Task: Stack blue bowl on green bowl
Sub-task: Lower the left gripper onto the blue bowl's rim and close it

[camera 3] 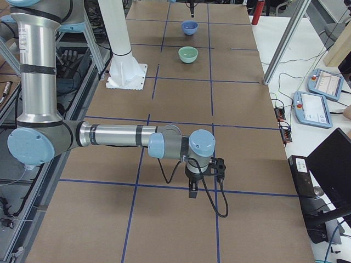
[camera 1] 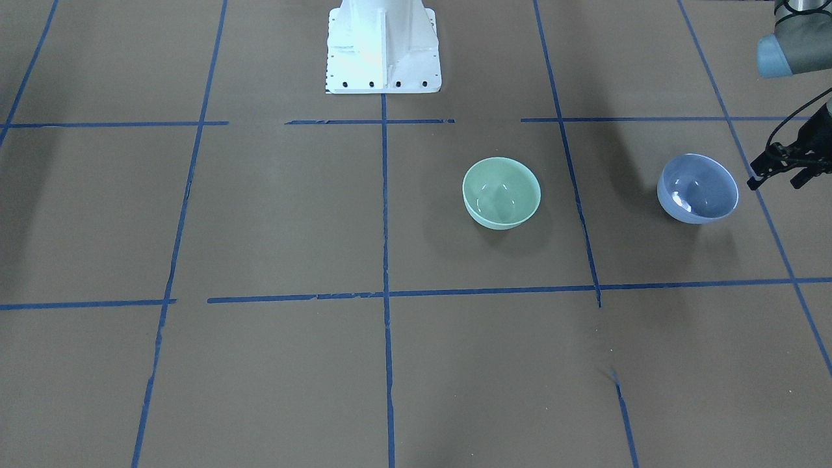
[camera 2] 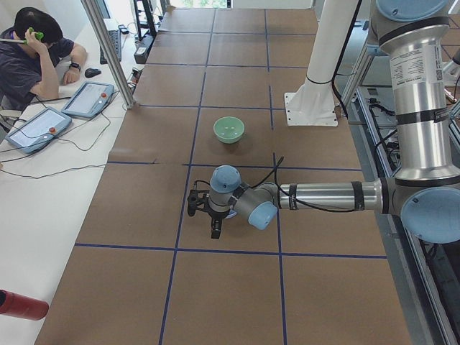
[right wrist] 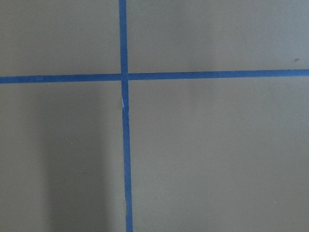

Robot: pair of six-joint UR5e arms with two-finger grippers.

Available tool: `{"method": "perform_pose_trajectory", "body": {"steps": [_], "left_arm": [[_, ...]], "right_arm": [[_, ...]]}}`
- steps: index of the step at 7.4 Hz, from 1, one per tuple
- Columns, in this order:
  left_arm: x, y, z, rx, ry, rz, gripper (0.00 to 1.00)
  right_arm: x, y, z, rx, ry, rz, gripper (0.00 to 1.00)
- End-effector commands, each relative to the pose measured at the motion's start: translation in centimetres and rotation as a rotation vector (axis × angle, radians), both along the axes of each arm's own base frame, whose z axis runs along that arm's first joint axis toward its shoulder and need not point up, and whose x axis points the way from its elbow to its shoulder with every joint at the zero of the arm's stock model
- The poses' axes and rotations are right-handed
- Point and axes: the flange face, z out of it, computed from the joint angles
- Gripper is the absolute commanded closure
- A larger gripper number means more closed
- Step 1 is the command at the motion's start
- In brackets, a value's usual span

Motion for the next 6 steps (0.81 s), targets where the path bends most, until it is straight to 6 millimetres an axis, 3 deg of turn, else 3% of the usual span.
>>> {"method": "perform_pose_trajectory", "body": {"steps": [1,3,4,6], "left_arm": [[2.87,0.65,-0.08,-0.014,0.017,-0.013,0.00],[2.98,0.53,-0.12,0.002,0.002,-0.024,0.04],[3.35,0.64,-0.34,0.016,0.009,-0.017,0.20],[3.53,0.76,-0.53,0.006,0.022,-0.008,1.00]], "right_arm": [[0.00,0.00,0.00,-0.001,0.000,0.001,0.00],[0.07,0.01,0.00,-0.001,0.000,0.003,0.00],[0.00,-0.07,-0.07,0.000,0.000,0.001,0.00],[0.00,0.00,0.00,0.000,0.000,0.000,0.00]]}}
